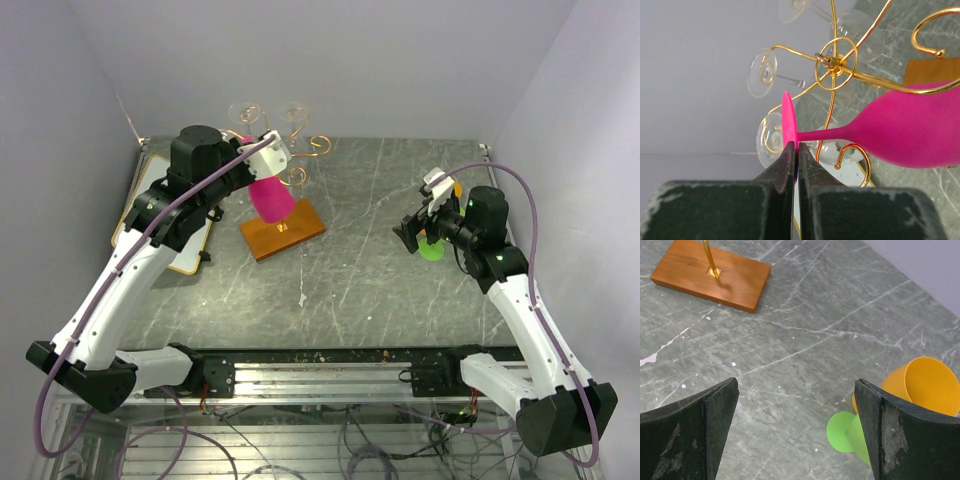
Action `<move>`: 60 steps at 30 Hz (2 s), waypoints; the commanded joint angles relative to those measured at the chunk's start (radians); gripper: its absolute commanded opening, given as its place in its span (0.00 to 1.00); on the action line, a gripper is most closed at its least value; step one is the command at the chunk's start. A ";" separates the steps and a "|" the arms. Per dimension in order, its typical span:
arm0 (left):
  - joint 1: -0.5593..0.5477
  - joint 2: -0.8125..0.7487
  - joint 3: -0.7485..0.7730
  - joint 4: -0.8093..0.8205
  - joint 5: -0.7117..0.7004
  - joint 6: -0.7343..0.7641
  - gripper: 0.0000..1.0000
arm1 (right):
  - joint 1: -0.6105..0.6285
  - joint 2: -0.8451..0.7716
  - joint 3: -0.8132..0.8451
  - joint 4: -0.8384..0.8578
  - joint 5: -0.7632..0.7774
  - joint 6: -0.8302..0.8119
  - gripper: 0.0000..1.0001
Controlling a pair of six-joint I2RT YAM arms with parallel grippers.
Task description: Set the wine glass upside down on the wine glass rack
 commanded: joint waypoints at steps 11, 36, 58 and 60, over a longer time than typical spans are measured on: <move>-0.009 -0.010 -0.021 0.025 -0.120 0.008 0.07 | -0.004 -0.001 -0.013 0.002 0.002 -0.016 1.00; -0.009 -0.087 -0.059 -0.071 -0.112 0.131 0.07 | -0.025 0.014 -0.013 -0.005 -0.015 -0.017 1.00; -0.010 -0.086 -0.047 -0.101 0.107 0.192 0.07 | -0.043 0.029 -0.014 -0.007 -0.016 -0.017 1.00; -0.011 -0.079 -0.048 -0.096 0.117 0.195 0.07 | -0.044 0.029 -0.015 -0.009 -0.016 -0.018 1.00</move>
